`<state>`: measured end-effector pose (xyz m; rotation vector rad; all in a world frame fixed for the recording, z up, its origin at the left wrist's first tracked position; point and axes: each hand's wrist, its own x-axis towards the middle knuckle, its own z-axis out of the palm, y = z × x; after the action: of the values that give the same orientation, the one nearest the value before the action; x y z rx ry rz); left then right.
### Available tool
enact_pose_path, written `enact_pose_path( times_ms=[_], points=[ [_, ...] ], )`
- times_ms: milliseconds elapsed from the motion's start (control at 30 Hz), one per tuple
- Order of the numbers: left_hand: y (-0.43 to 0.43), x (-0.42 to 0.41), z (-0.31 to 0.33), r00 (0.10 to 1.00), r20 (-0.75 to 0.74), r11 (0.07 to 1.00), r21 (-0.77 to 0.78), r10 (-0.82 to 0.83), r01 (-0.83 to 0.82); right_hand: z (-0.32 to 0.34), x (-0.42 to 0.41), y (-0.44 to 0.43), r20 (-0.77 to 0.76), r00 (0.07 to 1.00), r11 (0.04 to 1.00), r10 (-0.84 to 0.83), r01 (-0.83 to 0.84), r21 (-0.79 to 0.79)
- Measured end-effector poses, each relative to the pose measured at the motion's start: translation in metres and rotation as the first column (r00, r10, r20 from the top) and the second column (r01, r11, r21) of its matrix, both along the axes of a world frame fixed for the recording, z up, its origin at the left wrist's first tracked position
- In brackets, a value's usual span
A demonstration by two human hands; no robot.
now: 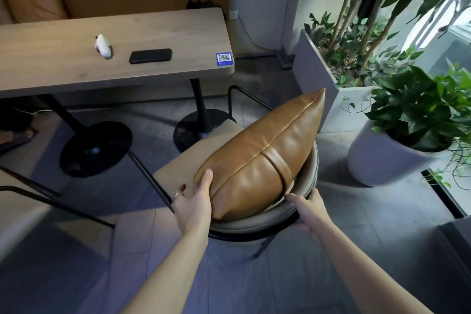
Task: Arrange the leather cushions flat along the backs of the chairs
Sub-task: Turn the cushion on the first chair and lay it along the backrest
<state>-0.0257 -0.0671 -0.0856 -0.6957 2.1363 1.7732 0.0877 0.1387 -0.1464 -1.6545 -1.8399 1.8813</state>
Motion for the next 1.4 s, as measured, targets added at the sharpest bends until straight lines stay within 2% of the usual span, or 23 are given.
enact_pose_path(
  times_ms=[233,367,800,1133,1233,1300,1333,1400],
  points=[
    [-0.034,-0.068,0.002,0.995,-0.012,0.993,-0.073,-0.097,0.096,-0.008,-0.041,-0.037,-0.088,0.995,0.993,-0.042,0.032,-0.112],
    [-0.054,-0.106,-0.001,0.992,-0.005,0.986,-0.116,-0.124,0.123,-0.013,-0.065,-0.062,-0.090,0.993,0.992,-0.070,0.060,-0.115],
    [-0.113,-0.241,-0.001,0.968,-0.054,0.968,-0.062,-0.246,0.243,-0.030,-0.153,-0.163,-0.195,0.955,0.970,-0.224,0.199,-0.140],
    [-0.152,-0.328,0.005,0.941,-0.095,0.945,-0.080,-0.324,0.317,-0.033,-0.230,-0.234,-0.140,0.960,0.966,-0.241,0.223,-0.133],
    [-0.154,-0.333,0.013,0.924,-0.117,0.920,-0.199,-0.364,0.337,-0.032,-0.236,-0.238,-0.122,0.967,0.969,-0.222,0.205,-0.140],
    [-0.148,-0.328,0.025,0.893,-0.161,0.851,-0.414,-0.420,0.325,-0.030,-0.227,-0.233,-0.109,0.982,0.981,-0.155,0.140,-0.131],
    [-0.144,-0.324,0.032,0.868,-0.194,0.781,-0.555,-0.456,0.286,-0.027,-0.220,-0.230,-0.104,0.990,0.988,-0.097,0.083,-0.127],
    [-0.132,-0.311,0.047,0.777,-0.264,0.586,-0.794,-0.572,0.161,-0.020,-0.201,-0.220,-0.092,0.996,0.993,0.006,-0.016,-0.114]
  ],
)
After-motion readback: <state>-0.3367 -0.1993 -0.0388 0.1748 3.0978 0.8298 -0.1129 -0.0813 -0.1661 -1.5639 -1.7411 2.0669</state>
